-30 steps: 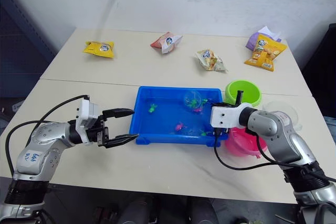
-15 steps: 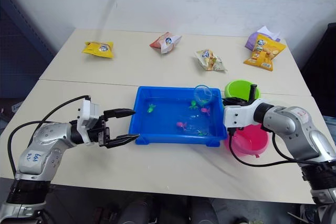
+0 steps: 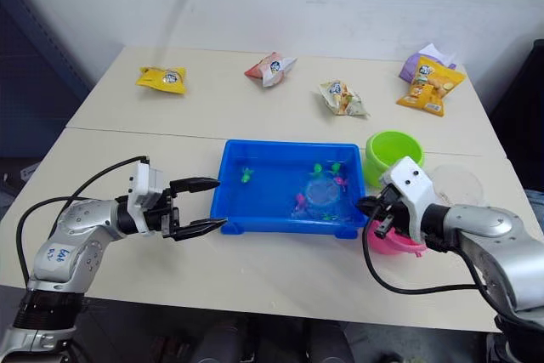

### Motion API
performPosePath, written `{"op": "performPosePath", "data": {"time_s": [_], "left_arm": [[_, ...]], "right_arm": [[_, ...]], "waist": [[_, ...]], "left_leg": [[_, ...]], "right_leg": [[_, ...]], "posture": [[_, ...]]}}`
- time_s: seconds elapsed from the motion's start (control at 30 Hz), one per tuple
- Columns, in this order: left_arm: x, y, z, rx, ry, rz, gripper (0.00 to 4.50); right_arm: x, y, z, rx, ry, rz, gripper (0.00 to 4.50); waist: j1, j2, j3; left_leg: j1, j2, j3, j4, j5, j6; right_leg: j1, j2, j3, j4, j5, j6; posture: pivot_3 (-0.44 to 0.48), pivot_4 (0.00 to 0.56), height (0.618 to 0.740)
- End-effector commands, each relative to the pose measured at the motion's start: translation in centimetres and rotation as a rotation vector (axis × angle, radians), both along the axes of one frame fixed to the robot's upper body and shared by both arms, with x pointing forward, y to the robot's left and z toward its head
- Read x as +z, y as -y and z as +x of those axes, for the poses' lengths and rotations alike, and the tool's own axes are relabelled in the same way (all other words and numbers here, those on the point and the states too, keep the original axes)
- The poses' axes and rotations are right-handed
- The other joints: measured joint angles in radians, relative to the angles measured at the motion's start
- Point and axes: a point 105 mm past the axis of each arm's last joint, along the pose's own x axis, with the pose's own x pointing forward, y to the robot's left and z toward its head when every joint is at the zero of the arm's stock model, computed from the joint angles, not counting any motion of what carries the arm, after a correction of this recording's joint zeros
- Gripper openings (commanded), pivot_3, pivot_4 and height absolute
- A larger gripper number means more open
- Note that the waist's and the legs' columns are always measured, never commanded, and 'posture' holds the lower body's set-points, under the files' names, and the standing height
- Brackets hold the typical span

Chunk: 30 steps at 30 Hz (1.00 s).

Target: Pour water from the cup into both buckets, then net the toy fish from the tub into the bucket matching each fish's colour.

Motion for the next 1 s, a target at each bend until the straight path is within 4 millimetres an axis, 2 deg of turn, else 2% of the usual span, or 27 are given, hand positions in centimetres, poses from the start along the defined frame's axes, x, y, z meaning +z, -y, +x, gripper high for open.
{"op": "performPosePath", "data": {"time_s": [0.03,0.47,0.77,1.0], "left_arm": [[0.6,0.3,-0.1,-0.023,0.038,-0.005,4.49],[1.1,1.2,0.4,-0.049,0.053,-0.015,4.49],[1.2,1.2,0.6,-0.048,0.059,-0.018,4.49],[1.2,1.3,0.6,-0.044,0.064,-0.025,4.49]], "right_arm": [[1.2,0.0,-0.3,-0.078,-0.054,0.044,0.00],[0.4,-0.6,0.6,-0.130,-0.262,0.132,0.00],[0.4,0.3,2.6,-0.275,-0.297,0.075,0.00],[1.6,-0.7,3.5,-0.288,-0.268,0.121,0.00]], "waist": [[-0.003,0.000,0.000],[0.003,0.000,0.000],[0.000,0.000,0.000],[0.002,0.000,0.000]], "left_leg": [[0.000,0.000,0.000,0.000,0.000,0.000],[-0.009,-0.001,0.000,0.002,0.002,-0.001],[-0.010,-0.001,0.000,0.003,0.002,0.000],[-0.011,-0.001,0.000,0.003,0.002,0.001]], "right_leg": [[-0.001,0.000,0.000,0.000,0.000,0.000],[-0.008,-0.001,-0.001,0.001,0.000,0.001],[-0.008,0.000,-0.001,0.002,0.000,0.001],[-0.008,0.000,-0.002,0.001,0.001,0.002]], "posture": [[0.000,0.150,0.740],[0.000,0.150,0.740],[0.000,0.150,0.740],[0.000,0.150,0.740]]}}
